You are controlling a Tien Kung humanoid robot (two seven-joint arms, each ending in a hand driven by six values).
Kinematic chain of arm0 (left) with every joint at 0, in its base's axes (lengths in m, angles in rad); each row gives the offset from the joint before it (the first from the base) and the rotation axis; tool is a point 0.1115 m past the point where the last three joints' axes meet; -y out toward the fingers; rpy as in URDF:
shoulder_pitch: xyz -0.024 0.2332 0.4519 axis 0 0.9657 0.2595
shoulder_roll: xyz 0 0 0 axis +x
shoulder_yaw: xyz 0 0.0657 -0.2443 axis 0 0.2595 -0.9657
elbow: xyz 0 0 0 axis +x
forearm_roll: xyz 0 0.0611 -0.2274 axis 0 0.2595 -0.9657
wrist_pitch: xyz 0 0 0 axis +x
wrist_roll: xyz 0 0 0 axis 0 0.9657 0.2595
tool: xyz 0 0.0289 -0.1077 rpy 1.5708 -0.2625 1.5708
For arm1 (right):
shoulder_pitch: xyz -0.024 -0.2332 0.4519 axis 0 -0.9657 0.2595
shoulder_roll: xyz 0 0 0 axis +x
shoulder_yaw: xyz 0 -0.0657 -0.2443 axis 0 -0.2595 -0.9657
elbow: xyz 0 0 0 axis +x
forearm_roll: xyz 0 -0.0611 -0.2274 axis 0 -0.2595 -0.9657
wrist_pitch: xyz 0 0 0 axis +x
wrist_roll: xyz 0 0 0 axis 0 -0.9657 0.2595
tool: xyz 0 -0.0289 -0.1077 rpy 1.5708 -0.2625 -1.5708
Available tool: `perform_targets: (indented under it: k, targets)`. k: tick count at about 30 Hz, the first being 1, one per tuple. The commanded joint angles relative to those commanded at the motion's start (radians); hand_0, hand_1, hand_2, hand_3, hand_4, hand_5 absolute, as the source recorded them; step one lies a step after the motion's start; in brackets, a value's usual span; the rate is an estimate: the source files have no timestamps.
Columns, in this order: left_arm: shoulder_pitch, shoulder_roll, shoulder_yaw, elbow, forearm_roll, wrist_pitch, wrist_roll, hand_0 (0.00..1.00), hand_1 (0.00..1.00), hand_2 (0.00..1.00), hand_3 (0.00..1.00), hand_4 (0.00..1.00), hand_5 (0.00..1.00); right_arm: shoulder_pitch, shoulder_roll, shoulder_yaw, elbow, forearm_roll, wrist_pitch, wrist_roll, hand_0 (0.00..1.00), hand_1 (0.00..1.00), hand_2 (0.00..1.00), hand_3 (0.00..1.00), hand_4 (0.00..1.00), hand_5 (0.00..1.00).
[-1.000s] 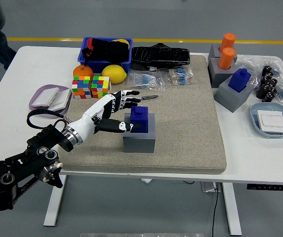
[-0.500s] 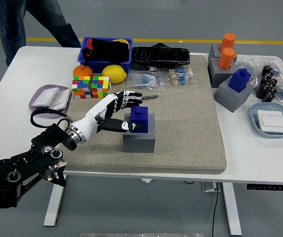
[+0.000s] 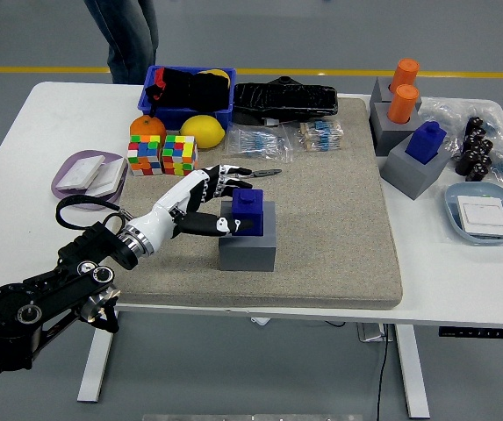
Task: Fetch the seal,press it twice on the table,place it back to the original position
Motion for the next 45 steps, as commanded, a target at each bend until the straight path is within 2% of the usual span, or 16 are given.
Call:
perform_targets:
  k: [17, 18, 23, 24, 35, 36, 45]
  targets:
    - [0.001, -0.005, 0.01, 0.0, 0.0, -0.002, 0.01, 0.675, 0.665, 0.694, 0.762, 0.832, 0.002, 0.0, 0.001, 0.002, 0.0, 0.0, -0.003, 0.001, 0.803, 0.712, 0.685, 0.679, 0.854, 0.486]
    - [0.001, -0.005, 0.009, 0.0, 0.0, -0.002, 0.011, 0.653, 0.613, 0.674, 0.758, 0.769, 0.002, 0.0, 0.001, 0.003, 0.0, 0.0, -0.004, 0.001, 0.803, 0.712, 0.685, 0.679, 0.854, 0.485]
    - [0.001, -0.006, 0.012, -0.002, -0.001, 0.002, 0.011, 0.653, 0.613, 0.674, 0.758, 0.769, 0.002, 0.0, 0.001, 0.001, 0.0, 0.0, -0.005, 0.001, 0.803, 0.712, 0.685, 0.679, 0.854, 0.485]
    - [0.001, -0.006, 0.011, -0.004, 0.001, 0.005, 0.01, 0.646, 0.543, 0.624, 0.752, 0.729, 0.002, -0.001, 0.002, 0.001, 0.0, 0.0, -0.005, 0.001, 0.803, 0.712, 0.685, 0.678, 0.854, 0.487]
    - [-0.002, -0.007, 0.014, -0.005, 0.017, 0.031, 0.005, 0.634, 0.504, 0.588, 0.745, 0.691, 0.002, -0.001, 0.001, 0.002, 0.0, 0.0, -0.008, 0.003, 0.803, 0.712, 0.684, 0.678, 0.854, 0.487]
    - [-0.003, -0.007, 0.014, -0.004, 0.018, 0.036, 0.002, 0.609, 0.458, 0.535, 0.727, 0.651, 0.002, -0.001, 0.001, 0.002, 0.0, 0.0, -0.008, 0.003, 0.803, 0.711, 0.684, 0.678, 0.853, 0.486]
    - [-0.005, -0.01, 0.011, -0.006, 0.002, 0.068, -0.042, 0.607, 0.434, 0.509, 0.698, 0.629, 0.002, -0.001, 0.001, 0.003, -0.001, 0.0, -0.01, 0.005, 0.802, 0.712, 0.684, 0.678, 0.854, 0.486]
